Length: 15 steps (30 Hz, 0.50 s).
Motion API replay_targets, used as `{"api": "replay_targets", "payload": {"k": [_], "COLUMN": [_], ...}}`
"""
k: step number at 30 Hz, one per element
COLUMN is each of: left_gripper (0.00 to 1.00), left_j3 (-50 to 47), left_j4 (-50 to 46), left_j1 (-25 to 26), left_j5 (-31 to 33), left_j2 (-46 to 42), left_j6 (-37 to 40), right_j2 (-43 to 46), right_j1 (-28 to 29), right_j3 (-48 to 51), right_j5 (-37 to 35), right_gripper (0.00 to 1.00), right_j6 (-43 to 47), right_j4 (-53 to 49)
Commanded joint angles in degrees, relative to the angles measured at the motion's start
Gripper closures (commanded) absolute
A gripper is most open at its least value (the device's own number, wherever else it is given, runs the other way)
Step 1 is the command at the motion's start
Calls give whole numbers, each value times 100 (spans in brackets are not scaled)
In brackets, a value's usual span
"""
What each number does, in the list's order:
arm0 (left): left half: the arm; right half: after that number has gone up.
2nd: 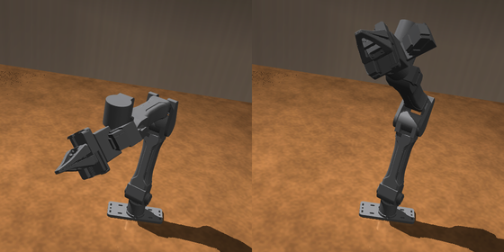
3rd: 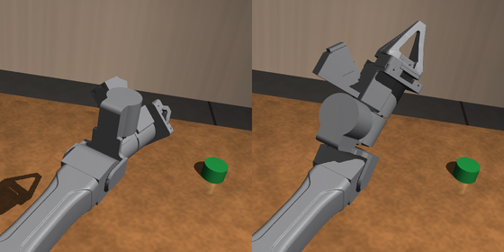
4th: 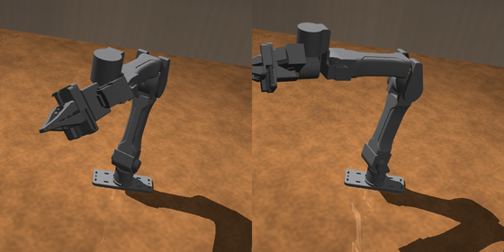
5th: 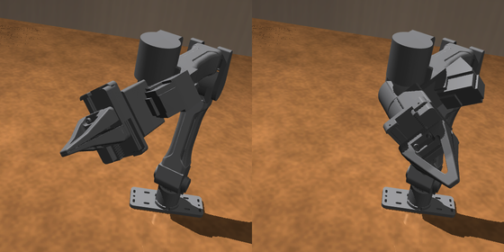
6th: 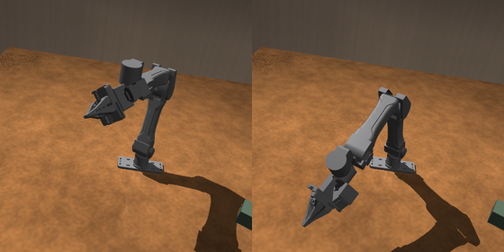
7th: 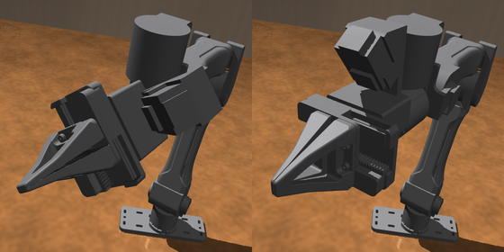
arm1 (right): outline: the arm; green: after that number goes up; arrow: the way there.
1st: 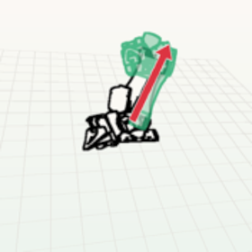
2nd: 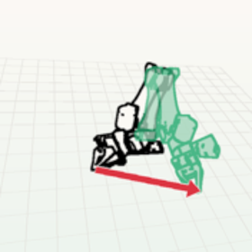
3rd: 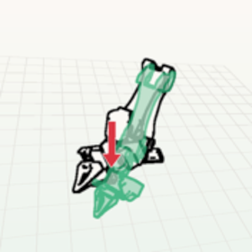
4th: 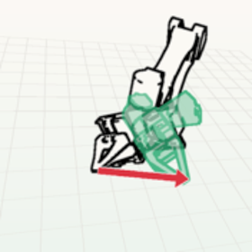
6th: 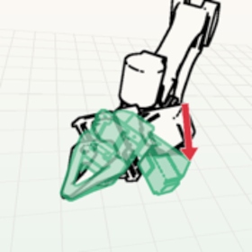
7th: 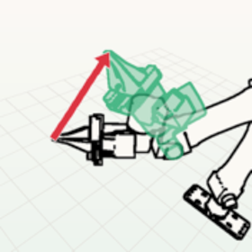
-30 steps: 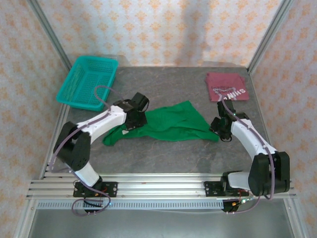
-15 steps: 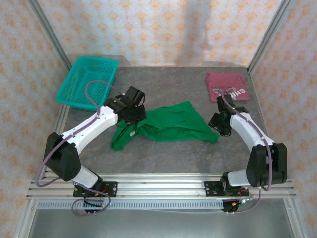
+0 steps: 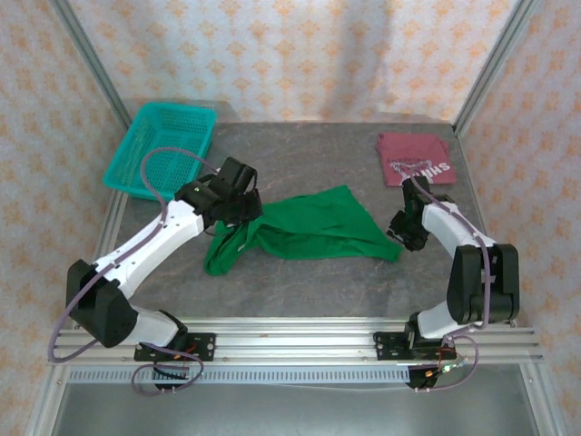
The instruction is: Fold and stack the t-shirts
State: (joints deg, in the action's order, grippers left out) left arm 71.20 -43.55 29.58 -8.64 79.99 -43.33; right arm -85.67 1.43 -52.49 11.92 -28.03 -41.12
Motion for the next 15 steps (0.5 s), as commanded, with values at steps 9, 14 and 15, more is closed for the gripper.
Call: {"api": "replay_targets", "payload": {"k": [9,14,15], "left_gripper": [100,100,100], "left_j3": [-18,-28,-22], "left_j4": [-85,-60,-57], "left_j1": [-51,-55,-55], "left_j5": [-85,-67,-67], "left_j2": [-198,-195,-198], "left_j6": [88,95,101], "right_j2": [-327,-424,-466], "right_j1": [-29,-35,-31], "right_j3": [229,383,367], "right_j5": [113,100,114], "right_gripper": [66,66,66], "right_j6": [-277,-363,-370], "right_j4": [26,254,276]}}
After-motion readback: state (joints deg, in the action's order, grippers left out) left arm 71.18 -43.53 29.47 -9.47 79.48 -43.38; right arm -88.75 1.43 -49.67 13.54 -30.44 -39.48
